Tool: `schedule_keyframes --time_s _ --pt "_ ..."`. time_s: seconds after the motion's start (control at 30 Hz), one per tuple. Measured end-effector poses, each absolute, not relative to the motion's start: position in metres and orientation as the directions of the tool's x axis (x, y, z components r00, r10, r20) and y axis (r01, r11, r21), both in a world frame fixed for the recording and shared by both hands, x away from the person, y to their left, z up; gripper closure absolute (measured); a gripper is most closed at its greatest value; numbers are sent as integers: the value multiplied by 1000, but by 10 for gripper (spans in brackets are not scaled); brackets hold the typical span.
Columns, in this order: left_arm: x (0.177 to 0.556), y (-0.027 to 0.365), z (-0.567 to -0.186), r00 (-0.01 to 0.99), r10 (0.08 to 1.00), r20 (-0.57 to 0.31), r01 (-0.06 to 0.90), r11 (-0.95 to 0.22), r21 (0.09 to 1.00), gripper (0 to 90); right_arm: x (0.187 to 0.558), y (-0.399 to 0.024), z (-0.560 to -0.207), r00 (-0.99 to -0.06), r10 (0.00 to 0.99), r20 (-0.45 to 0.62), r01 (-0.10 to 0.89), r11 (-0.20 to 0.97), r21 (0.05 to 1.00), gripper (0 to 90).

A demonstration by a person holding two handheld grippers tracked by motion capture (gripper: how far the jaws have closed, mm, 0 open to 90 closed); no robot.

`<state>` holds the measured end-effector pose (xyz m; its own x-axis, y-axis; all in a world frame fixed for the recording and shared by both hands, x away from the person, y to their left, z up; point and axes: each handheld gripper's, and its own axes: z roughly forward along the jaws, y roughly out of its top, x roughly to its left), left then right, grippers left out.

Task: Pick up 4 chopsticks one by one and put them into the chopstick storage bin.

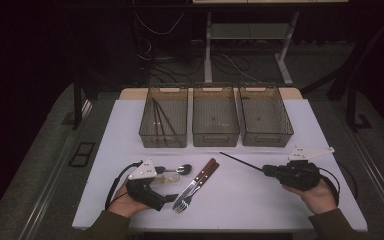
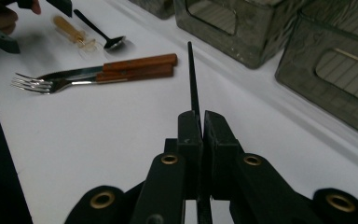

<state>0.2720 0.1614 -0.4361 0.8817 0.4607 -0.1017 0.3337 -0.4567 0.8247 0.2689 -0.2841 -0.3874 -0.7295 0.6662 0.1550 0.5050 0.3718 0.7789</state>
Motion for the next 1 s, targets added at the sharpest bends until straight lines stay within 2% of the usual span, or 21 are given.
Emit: schedule_keyframes --time_s 0.6,1.0 --pt "273 161 -437 879 464 -110 341 -450 826 0 290 -267 -361 -756 634 164 448 319 835 861" --pt "273 160 -438 878 465 -112 341 -443 829 0 313 -233 -352 -759 634 147 426 314 848 861"
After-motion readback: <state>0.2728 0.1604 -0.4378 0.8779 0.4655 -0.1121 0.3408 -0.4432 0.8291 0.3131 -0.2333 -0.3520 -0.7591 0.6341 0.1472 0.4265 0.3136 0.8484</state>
